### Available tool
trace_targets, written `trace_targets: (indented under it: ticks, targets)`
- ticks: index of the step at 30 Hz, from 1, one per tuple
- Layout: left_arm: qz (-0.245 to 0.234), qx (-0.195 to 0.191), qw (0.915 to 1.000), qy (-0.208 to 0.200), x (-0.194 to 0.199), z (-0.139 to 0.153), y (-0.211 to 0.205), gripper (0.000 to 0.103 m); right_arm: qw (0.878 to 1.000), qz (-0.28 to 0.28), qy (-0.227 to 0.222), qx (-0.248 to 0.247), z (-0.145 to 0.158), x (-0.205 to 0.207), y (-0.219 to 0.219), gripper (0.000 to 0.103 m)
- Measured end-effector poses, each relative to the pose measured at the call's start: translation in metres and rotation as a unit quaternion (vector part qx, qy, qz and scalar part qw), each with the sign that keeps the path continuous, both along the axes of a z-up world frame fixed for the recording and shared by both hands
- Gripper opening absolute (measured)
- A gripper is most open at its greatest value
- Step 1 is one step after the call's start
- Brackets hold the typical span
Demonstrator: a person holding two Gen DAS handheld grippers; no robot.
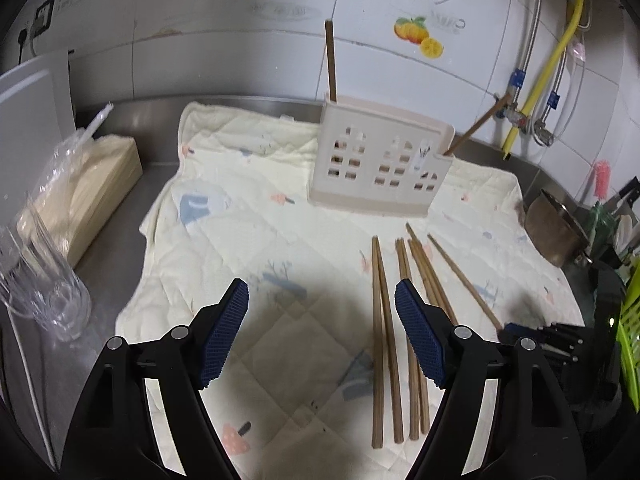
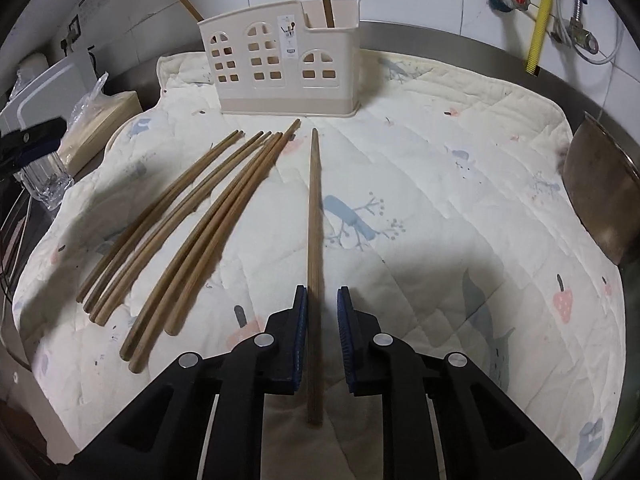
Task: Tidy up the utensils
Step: 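Lower the left tool onto another chopstick and grasp it while the right tool grasps one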
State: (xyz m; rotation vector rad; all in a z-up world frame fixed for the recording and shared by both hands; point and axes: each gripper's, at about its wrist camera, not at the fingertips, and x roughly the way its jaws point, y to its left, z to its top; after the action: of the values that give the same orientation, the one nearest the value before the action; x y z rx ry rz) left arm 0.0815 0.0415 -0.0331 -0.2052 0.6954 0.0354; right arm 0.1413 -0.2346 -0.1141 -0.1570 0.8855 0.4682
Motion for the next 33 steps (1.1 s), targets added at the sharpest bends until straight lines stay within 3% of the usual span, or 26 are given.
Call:
trace_targets:
  ticks: [9, 16, 20, 33]
  targets:
    - [-0.033, 0.001, 0.9988, 0.036, -0.009, -0.028, -0.016, 0.054, 0.999, 0.006, -0.018, -0.027, -0.003, -0.005, 0.008, 0.009]
    - [-0.077, -0.005, 0.9950, 0.063, -0.003, -0.048, -0.040, 0.030, 1.000, 0.003, -0.020, -0.019, -0.001, -0.005, 0.005, 0.007]
    - [-0.092, -0.003, 0.9928, 0.076, 0.003, -0.058, -0.051, 0.023, 1.000, -0.001, -0.024, -0.011, 0.004, -0.009, 0.003, 0.007]
    - [-0.085, -0.007, 0.9907, 0.106, 0.017, -0.077, -0.050, 0.015, 0.997, -0.002, -0.072, 0.022, 0.046, -0.021, -0.005, 0.007]
